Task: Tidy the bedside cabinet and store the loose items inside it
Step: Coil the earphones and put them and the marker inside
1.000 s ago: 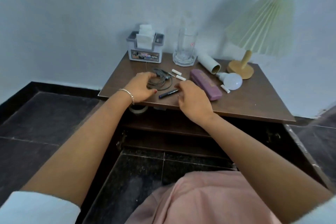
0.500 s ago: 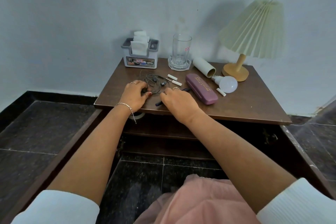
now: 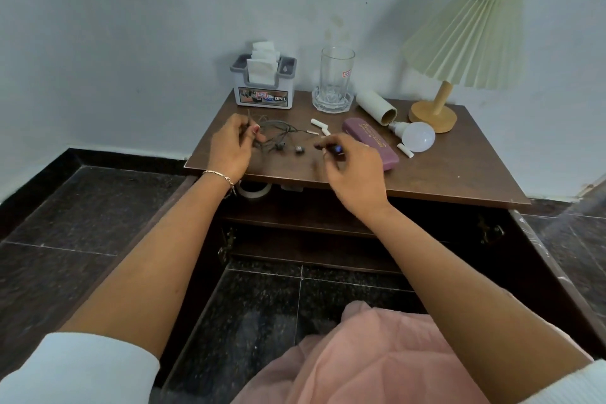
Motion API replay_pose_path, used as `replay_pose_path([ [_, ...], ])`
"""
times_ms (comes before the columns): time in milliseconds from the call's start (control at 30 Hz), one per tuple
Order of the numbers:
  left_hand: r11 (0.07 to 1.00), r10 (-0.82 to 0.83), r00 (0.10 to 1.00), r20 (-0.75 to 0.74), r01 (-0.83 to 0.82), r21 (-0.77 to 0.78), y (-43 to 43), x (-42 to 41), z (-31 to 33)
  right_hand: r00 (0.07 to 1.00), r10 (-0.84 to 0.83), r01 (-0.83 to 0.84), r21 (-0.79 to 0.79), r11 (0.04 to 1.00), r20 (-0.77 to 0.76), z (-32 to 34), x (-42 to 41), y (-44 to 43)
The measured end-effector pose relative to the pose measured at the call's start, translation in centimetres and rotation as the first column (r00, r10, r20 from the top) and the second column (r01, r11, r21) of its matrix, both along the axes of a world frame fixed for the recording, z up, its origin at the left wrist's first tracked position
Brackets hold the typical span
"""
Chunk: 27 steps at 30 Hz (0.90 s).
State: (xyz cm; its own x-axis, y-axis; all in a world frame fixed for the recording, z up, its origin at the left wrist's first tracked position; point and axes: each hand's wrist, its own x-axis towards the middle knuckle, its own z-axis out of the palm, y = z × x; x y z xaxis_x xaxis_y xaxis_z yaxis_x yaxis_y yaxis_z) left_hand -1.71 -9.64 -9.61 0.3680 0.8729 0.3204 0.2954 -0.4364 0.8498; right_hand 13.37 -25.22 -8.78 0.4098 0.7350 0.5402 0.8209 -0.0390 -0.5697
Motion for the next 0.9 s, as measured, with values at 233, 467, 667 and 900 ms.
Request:
replay_pose_path([
  [233,0.999,-0.035,0.991,0.128,0.037,-0.012,-1.0,-2.0,2.6,0.567,0.136,0.191,0.29,0.938,-0.813,0.2,-1.7,-3.1],
  [467,0.984,-0.152,0.97,0.19,0.167,-0.064,-2.8,-3.6,4.1,0.153,0.209,0.296,0.246,0.923,-0.966,-1.3,-3.7,-4.8],
  [667,0.969,-0.206,0.934,0.293,0.236,-0.072,-4.6,-5.9,5.1,-0.039,0.162,0.331,0.141,0.933,-0.986,-4.4,-5.1,-6.1],
  [900,0.93,-0.281,0.915,0.29,0.334,-0.154,-6.5,-7.9,4.4,-0.1,0.07,0.379,0.027,0.925,-0.993,-7.2,-4.8,-6.9],
])
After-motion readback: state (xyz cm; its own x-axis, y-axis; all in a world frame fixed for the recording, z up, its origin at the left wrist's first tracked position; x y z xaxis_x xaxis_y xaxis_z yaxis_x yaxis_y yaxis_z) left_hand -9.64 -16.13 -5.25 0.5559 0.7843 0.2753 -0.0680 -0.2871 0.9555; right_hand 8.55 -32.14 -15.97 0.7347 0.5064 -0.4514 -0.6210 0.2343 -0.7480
